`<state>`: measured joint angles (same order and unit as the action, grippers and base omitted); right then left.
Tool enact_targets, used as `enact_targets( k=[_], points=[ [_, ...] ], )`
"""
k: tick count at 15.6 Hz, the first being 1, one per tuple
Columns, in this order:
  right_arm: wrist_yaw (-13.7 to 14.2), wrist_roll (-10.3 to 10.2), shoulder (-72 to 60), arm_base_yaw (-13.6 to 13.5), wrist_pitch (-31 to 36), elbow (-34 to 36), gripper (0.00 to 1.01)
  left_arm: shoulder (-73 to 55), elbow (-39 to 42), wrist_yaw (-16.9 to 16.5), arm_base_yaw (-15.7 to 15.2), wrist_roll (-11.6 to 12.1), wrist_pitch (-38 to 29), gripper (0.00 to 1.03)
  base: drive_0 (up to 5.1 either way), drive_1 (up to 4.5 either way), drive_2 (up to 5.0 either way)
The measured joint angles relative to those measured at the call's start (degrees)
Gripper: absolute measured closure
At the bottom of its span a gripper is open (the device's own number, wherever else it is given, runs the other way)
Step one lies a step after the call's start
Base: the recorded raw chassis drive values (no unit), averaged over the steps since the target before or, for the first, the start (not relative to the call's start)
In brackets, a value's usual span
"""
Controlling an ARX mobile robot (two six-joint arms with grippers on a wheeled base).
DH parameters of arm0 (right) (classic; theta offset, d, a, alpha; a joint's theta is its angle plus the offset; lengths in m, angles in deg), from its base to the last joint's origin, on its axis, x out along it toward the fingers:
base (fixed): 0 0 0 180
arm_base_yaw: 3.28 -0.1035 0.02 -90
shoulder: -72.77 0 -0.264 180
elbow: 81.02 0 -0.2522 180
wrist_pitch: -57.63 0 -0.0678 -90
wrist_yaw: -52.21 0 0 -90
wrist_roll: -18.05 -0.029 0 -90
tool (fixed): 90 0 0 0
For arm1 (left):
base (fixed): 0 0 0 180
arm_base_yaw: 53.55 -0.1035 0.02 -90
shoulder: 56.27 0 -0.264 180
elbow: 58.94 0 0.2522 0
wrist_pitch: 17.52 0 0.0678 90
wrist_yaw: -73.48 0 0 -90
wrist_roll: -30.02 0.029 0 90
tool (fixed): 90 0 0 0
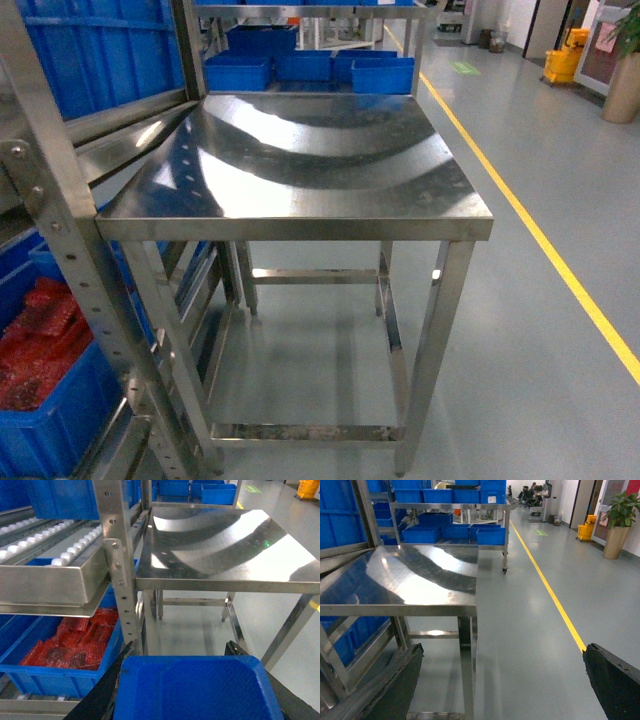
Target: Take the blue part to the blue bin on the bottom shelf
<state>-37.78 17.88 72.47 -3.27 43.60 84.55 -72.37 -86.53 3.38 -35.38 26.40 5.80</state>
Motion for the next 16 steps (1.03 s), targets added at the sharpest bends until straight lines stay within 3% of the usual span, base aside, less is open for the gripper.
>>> enact_targets(
  k=[16],
  points=[
    [0.0, 0.0, 0.0, 0.0, -0.04, 0.0, 0.03, -0.09, 0.0, 0.0, 0.0, 0.02, 0.04, 0.6, -5.0, 2.42, 2.4]
  ],
)
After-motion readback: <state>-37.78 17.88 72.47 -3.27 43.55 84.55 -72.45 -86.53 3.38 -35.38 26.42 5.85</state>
